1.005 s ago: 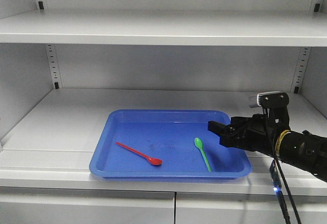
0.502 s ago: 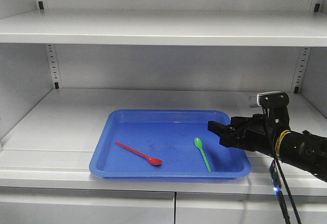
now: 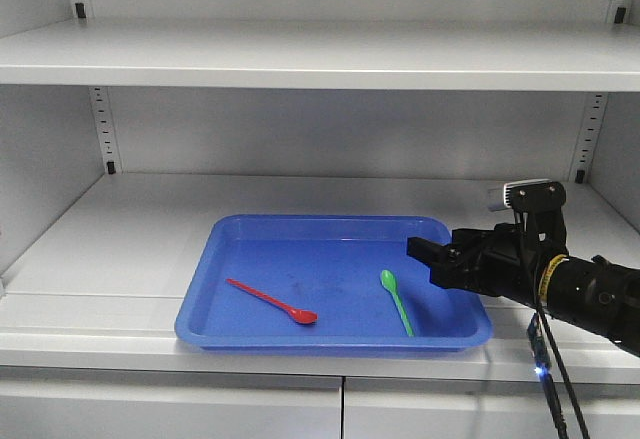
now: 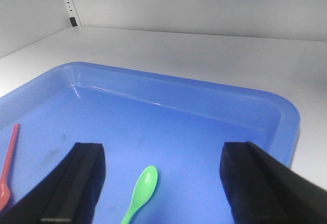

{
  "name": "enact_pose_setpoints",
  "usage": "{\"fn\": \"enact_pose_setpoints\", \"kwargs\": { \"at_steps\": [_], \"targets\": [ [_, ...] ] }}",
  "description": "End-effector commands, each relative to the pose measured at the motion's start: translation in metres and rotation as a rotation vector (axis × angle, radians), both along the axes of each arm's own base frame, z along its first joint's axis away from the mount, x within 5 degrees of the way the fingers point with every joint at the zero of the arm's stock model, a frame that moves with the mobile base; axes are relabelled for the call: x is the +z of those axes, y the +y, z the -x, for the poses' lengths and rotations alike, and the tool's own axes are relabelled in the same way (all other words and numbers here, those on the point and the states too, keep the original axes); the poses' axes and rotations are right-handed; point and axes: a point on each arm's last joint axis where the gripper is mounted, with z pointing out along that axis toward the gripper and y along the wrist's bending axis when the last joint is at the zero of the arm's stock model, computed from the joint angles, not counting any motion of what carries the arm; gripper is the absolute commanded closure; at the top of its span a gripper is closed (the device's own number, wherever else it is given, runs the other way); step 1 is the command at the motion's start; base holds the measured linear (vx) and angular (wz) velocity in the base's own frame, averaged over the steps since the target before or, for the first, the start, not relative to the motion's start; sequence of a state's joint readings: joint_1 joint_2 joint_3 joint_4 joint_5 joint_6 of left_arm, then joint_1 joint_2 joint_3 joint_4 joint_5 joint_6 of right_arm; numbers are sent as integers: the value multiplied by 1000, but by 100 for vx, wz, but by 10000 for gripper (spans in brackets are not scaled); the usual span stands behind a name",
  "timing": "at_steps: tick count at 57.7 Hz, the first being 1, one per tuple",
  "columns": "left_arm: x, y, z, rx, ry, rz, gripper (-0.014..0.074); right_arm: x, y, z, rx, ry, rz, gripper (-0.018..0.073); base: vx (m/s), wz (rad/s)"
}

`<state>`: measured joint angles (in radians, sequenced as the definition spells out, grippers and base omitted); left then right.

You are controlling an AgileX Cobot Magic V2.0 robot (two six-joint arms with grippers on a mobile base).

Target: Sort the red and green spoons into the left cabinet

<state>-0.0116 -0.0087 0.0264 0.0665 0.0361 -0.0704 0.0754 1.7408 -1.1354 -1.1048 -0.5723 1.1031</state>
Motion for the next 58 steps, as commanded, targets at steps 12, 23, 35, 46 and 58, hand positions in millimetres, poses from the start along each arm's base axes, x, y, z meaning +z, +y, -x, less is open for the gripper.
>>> {"fn": "enact_pose_setpoints", "kwargs": {
  "at_steps": [12,23,35,46,58],
  "targets": [
    [9,0,3,-6,-101,8,603,47,-4,12,-64,-106,-72,89,0,0],
    [9,0,3,-6,-101,8,603,89,-18,39,-215,-152,-133,246,0,0],
    [9,0,3,-6,-101,8,603,81,-37,90,-386,-103,-112,533,0,0],
    [9,0,3,-6,-101,8,603,69,-49,159,-430,-202,56,571,0,0],
    [9,0,3,-6,-101,8,603,51,-60,228,-456,-243,267,568,0,0]
  ]
}}
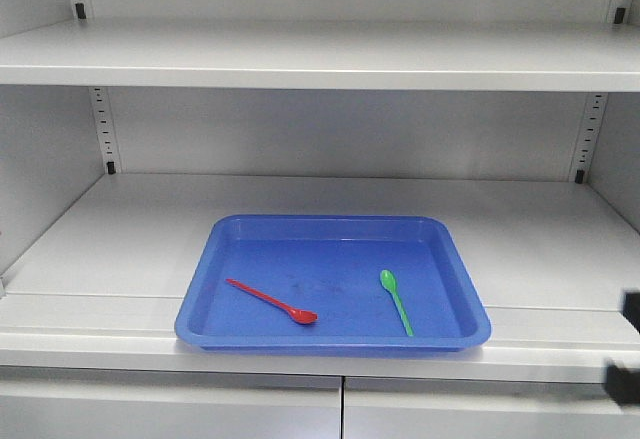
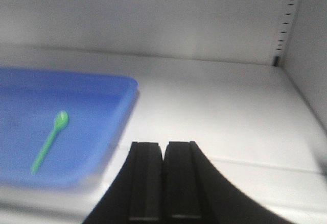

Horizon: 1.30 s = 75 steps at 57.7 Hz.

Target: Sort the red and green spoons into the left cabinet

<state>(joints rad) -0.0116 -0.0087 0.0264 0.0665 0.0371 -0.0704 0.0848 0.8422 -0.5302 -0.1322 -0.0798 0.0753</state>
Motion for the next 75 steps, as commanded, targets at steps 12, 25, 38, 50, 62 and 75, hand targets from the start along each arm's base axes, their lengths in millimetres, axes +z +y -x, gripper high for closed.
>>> {"fn": "enact_pose_setpoints", "kwargs": {
  "at_steps": [12,25,38,50,62,75],
  "targets": [
    [9,0,3,-6,-102,8,603,-18,-7,68,12,-80,230,566,0,0],
    [9,0,3,-6,-102,8,603,-56,-10,100,4,-134,229,566,0,0],
    [9,0,3,-6,-102,8,603,-97,-14,119,-60,-185,76,566,0,0],
    [9,0,2,-6,-100,8,604,-116,-20,123,-153,-164,-4,566,0,0],
    [9,0,2,-6,-100,8,604,-116,-20,123,-154,-165,-4,566,0,0],
    [9,0,2,-6,-100,8,604,-116,-20,123,-154,-165,-4,566,0,0]
  ]
}}
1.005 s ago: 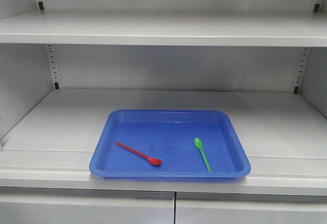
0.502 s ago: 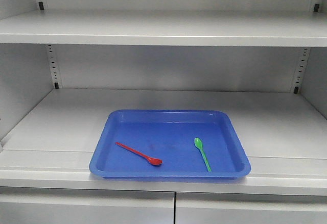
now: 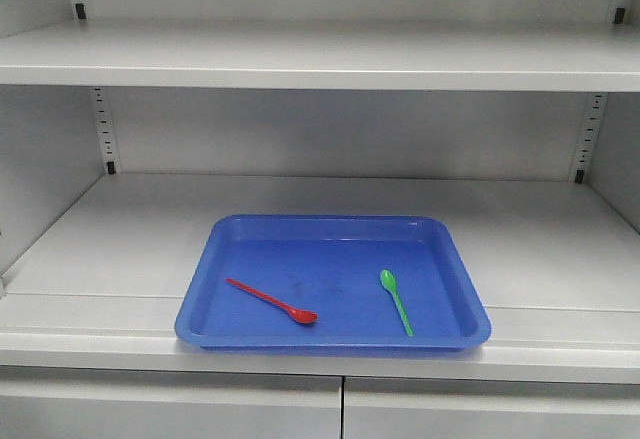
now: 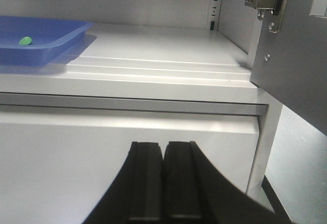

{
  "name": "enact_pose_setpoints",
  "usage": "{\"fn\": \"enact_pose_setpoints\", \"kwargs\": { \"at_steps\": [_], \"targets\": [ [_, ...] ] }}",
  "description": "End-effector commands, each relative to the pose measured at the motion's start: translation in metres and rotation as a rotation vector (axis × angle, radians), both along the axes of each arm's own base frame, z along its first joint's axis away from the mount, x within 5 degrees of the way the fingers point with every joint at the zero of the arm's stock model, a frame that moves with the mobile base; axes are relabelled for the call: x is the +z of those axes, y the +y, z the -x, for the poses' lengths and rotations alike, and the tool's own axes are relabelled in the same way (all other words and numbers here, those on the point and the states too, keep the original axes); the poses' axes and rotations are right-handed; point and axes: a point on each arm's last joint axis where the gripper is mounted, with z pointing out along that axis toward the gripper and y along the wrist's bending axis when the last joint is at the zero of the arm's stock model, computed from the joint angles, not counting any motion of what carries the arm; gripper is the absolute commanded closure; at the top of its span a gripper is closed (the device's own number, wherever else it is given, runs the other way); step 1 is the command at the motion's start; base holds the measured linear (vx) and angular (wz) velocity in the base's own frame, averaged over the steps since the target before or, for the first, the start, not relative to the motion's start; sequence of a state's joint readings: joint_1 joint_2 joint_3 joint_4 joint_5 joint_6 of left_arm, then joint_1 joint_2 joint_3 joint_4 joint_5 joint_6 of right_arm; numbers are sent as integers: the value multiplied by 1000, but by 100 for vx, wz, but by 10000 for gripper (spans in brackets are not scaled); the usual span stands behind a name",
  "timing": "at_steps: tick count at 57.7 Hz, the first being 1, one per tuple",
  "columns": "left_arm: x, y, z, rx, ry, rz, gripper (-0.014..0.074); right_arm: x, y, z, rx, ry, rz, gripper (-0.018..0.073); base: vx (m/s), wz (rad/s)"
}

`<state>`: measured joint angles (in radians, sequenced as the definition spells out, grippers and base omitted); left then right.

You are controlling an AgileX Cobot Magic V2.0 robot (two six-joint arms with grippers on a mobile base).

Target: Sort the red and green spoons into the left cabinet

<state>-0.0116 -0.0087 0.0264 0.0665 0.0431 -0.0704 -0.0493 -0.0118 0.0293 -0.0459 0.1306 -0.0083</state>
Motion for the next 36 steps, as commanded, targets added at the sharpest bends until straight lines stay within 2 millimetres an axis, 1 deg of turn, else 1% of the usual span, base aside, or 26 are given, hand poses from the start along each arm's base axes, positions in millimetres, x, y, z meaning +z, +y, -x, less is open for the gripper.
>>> {"fn": "enact_pose_setpoints", "kwargs": {
  "at_steps": [1,36],
  "targets": [
    [10,0,2,-6,-106,8,604,4,0,0,-3,-81,4,566,0,0],
    [10,0,2,-6,-106,8,604,4,0,0,-3,-81,4,566,0,0]
  ]
}}
